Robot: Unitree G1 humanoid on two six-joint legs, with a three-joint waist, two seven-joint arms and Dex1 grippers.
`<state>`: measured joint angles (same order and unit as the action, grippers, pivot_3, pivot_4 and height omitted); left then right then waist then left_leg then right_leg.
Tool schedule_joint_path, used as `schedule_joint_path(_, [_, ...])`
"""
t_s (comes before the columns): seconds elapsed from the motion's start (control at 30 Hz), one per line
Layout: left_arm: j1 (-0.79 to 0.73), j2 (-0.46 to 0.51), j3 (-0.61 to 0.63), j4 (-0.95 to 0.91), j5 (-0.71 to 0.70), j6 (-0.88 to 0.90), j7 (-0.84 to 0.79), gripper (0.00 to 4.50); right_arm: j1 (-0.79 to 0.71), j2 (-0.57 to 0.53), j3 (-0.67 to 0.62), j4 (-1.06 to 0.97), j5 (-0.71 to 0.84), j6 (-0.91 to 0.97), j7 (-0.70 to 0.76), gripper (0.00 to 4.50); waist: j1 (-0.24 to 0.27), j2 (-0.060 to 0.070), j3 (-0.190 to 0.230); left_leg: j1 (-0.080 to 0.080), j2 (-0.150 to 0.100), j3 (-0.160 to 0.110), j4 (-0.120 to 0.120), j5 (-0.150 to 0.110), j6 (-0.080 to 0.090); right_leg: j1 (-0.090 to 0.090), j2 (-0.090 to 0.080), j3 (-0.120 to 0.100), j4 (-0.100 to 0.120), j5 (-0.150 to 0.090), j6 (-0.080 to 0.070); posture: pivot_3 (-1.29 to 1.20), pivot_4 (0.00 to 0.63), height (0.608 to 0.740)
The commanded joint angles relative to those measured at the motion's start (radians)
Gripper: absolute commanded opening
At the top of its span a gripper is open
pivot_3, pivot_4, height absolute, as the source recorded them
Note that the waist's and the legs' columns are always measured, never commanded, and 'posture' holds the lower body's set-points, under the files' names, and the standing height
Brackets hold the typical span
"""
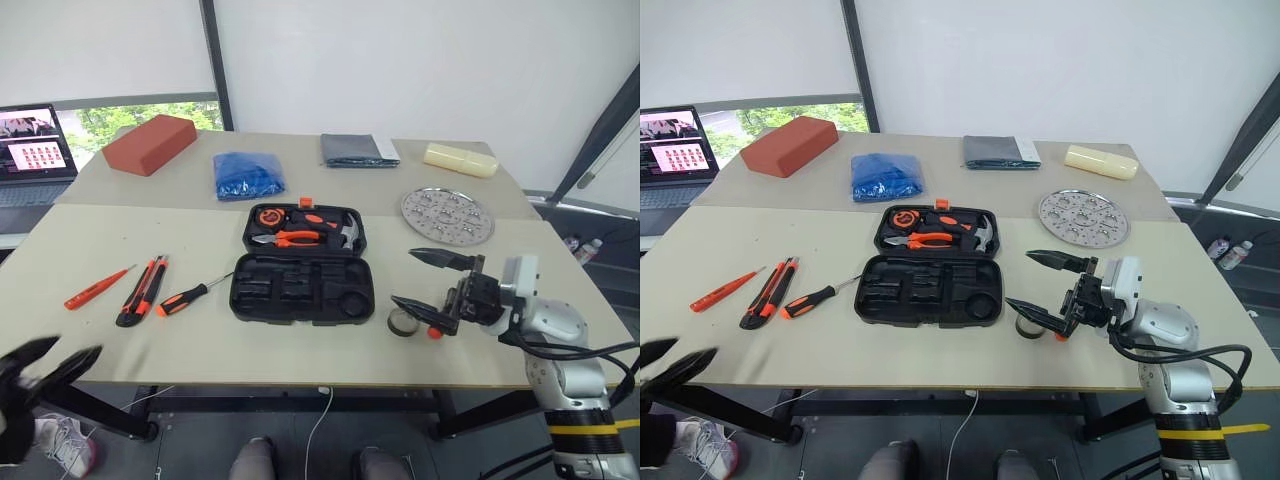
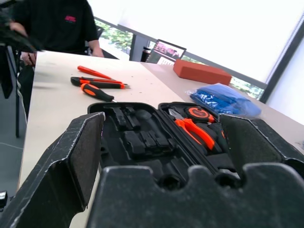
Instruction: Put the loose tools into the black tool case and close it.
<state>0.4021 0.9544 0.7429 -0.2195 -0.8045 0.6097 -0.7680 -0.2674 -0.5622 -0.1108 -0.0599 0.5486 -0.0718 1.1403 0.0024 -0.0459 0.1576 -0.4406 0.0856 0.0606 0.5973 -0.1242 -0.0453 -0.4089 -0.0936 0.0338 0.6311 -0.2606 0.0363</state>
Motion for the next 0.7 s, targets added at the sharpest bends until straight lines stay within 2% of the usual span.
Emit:
schedule_joint_path(0.03, [-0.175, 0.086, -0.181, 0.062, 0.062, 0.073, -0.002, 4.50, -0.032, -0.005, -0.001, 0.008, -0.012, -0.004, 0.007, 4.45, -0.003, 0.000, 0.000, 0.000, 0.000, 0.000, 0.000, 0.000, 0.000, 0.000, 0.000, 0.000, 0.000, 0.000, 0.000, 0.00, 0.150, 0.740])
schedule_joint_path(0.17, [-0.393, 0.124, -0.419, 0.155, 0.166, 0.094, -0.057, 4.50, -0.062, -0.006, 0.009, 0.033, -0.021, -0.007, 0.014, 4.45, -0.015, 0.000, 0.000, -0.001, 0.000, 0.000, -0.001, 0.000, 0.000, 0.002, 0.002, 0.000, 0.002, 0.004, -0.003, 0.00, 0.150, 0.740])
schedule_joint_path(0.2, [-0.429, 0.125, -0.466, 0.175, 0.200, 0.074, -0.078, 3.97, -0.066, -0.008, 0.009, 0.036, -0.023, -0.007, 0.015, 4.50, -0.018, 0.000, 0.000, -0.001, 0.001, 0.000, -0.002, 0.001, 0.001, 0.002, 0.003, 0.000, 0.002, 0.003, -0.002, 0.00, 0.150, 0.740])
schedule_joint_path(0.27, [-0.502, 0.109, -0.538, 0.221, 0.249, 0.069, -0.083, 3.44, -0.070, -0.010, 0.008, 0.041, -0.025, -0.006, 0.016, 4.50, -0.020, 0.000, 0.000, -0.001, 0.001, 0.000, -0.004, 0.002, 0.002, 0.001, 0.004, 0.001, 0.003, 0.005, 0.005, 0.00, 0.150, 0.740])
schedule_joint_path(0.33, [-0.561, 0.092, -0.607, 0.276, 0.314, 0.055, -0.079, 2.70, -0.066, -0.012, 0.004, 0.038, -0.026, -0.005, 0.014, 4.50, -0.019, 0.000, 0.000, -0.001, 0.001, -0.001, -0.005, 0.004, 0.006, 0.000, 0.005, 0.001, 0.007, 0.003, 0.005, 0.00, 0.150, 0.740])
schedule_joint_path(0.4, [-0.596, 0.079, -0.656, 0.323, 0.366, 0.036, -0.086, 1.79, -0.058, -0.013, 0.000, 0.029, -0.028, -0.002, 0.008, 4.50, -0.016, 0.000, 0.000, -0.001, 0.000, -0.001, -0.005, 0.003, 0.005, -0.002, 0.005, 0.001, 0.012, -0.002, 0.004, 0.00, 0.150, 0.740])
schedule_joint_path(0.43, [-0.609, 0.071, -0.668, 0.342, 0.381, 0.036, -0.086, 1.54, -0.053, -0.014, -0.001, 0.023, -0.028, -0.001, 0.006, 4.50, -0.014, 0.000, 0.000, -0.001, 0.000, -0.001, -0.005, 0.003, 0.005, -0.002, 0.005, 0.001, 0.013, -0.002, 0.004, 0.00, 0.150, 0.740])
schedule_joint_path(0.47, [-0.625, 0.057, -0.669, 0.364, 0.395, 0.016, -0.084, 1.01, -0.048, -0.015, -0.003, 0.017, -0.028, 0.000, 0.002, 4.50, -0.013, 0.001, 0.000, -0.001, 0.000, -0.001, -0.005, 0.003, 0.005, -0.003, 0.005, 0.001, 0.014, -0.003, 0.004, 0.00, 0.150, 0.740])
schedule_joint_path(0.57, [-0.634, 0.021, -0.595, 0.367, 0.341, -0.045, -0.159, 0.86, -0.025, -0.023, -0.014, -0.006, -0.025, 0.009, -0.010, 4.50, -0.005, 0.002, 0.000, -0.001, 0.000, -0.002, -0.004, 0.003, 0.004, -0.002, 0.005, 0.001, 0.016, -0.004, 0.004, 0.00, 0.150, 0.740])
schedule_joint_path(0.7, [-0.632, 0.035, -0.496, 0.394, 0.325, -0.117, -0.207, 0.86, 0.002, -0.036, -0.029, -0.018, -0.024, 0.011, -0.019, 4.50, -0.004, 0.000, 0.001, -0.001, 0.000, -0.002, 0.001, 0.003, 0.003, -0.001, 0.004, 0.001, 0.016, -0.003, 0.004, 0.00, 0.150, 0.740])
